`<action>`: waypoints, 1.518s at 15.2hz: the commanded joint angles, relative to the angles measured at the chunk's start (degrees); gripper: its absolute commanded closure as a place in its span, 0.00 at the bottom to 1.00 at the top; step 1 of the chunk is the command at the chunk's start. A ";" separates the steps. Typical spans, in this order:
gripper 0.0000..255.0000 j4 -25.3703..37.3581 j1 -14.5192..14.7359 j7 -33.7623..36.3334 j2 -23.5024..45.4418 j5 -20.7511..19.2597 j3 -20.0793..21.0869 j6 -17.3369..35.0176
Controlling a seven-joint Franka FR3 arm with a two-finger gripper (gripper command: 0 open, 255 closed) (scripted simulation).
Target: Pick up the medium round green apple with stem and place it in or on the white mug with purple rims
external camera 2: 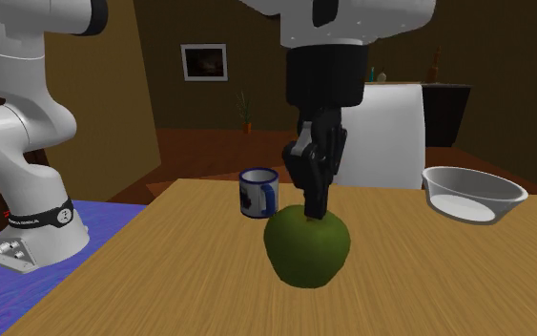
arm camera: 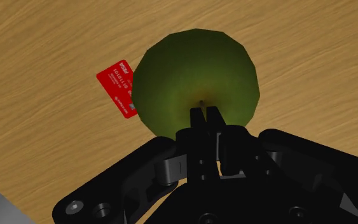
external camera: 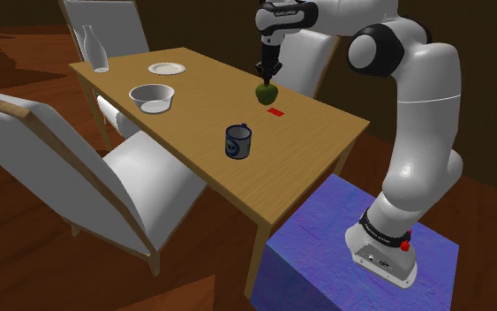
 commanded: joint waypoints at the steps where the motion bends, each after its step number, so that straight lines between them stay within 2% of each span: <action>1: 1.00 1.57 -0.07 -0.07 -0.07 0.00 -0.02 -1.64; 16: 1.00 17.81 -0.69 -0.34 3.05 0.29 -0.04 -14.76; 19: 1.00 9.35 2.11 2.56 -3.13 -0.57 0.47 -12.55; 23: 1.00 1.44 5.51 6.77 -9.54 -1.57 1.54 -11.15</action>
